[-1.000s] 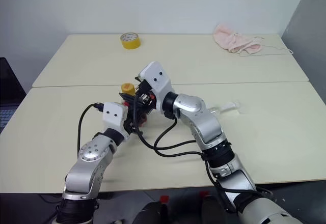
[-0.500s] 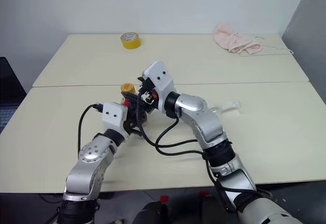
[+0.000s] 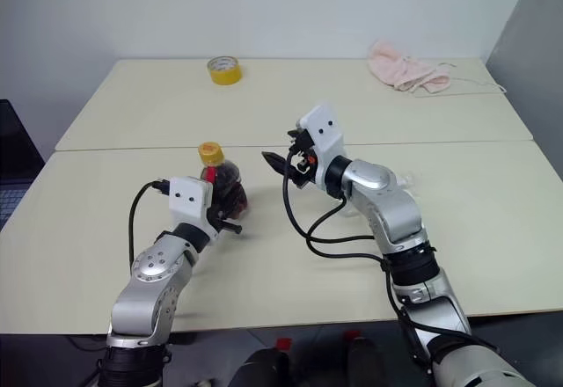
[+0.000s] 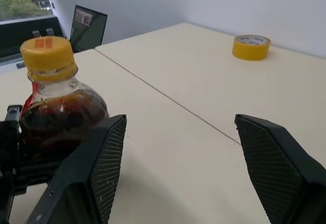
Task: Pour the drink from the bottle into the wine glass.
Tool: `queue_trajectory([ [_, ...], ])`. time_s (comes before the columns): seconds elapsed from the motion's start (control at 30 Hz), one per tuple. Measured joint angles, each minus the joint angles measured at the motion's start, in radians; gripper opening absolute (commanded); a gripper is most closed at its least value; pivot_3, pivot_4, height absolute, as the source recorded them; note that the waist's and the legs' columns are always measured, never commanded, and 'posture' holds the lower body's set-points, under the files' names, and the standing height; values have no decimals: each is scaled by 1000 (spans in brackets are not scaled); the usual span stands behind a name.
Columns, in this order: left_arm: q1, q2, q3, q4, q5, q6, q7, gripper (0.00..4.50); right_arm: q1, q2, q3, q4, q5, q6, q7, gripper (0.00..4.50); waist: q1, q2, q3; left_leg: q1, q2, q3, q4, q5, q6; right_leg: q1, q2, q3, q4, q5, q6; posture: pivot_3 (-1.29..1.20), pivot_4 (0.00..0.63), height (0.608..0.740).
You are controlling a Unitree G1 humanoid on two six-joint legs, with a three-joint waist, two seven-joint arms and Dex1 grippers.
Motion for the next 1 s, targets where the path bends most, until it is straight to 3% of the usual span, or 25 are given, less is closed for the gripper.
queue_trajectory([
  [0.13, 0, -2, 0, 0, 0, 0, -1, 770, -1, -21, 13, -66, 20, 29, 52, 3637, 1, 0, 0, 0, 0, 0, 0, 0, 0, 0, 0, 0, 0, 0, 0, 0, 150, 740],
  [0.3, 0, -2, 0, 0, 0, 0, -4, 770, -27, 50, 52, -87, 38, 45, 46, 3637, 1, 0, 0, 0, 0, -1, 0, 0, 0, 0, 0, 0, 0, 0, 0, 0, 150, 740],
  [0.53, 0, -2, -2, 0, 0, 0, -13, 770, -92, 141, 96, 10, -17, -7, 1, 3637, 2, 0, 0, 0, 0, -1, 1, 0, 0, 0, 0, 0, 0, 0, 0, 0, 150, 740],
  [1.0, 0, -2, -2, 1, 1, 0, -19, 770, -117, 168, 119, 67, -57, -50, 22, 3637, 1, 0, 0, 0, 0, -1, 0, 0, 0, 0, 0, 0, 0, 0, 0, 0, 150, 740],
])
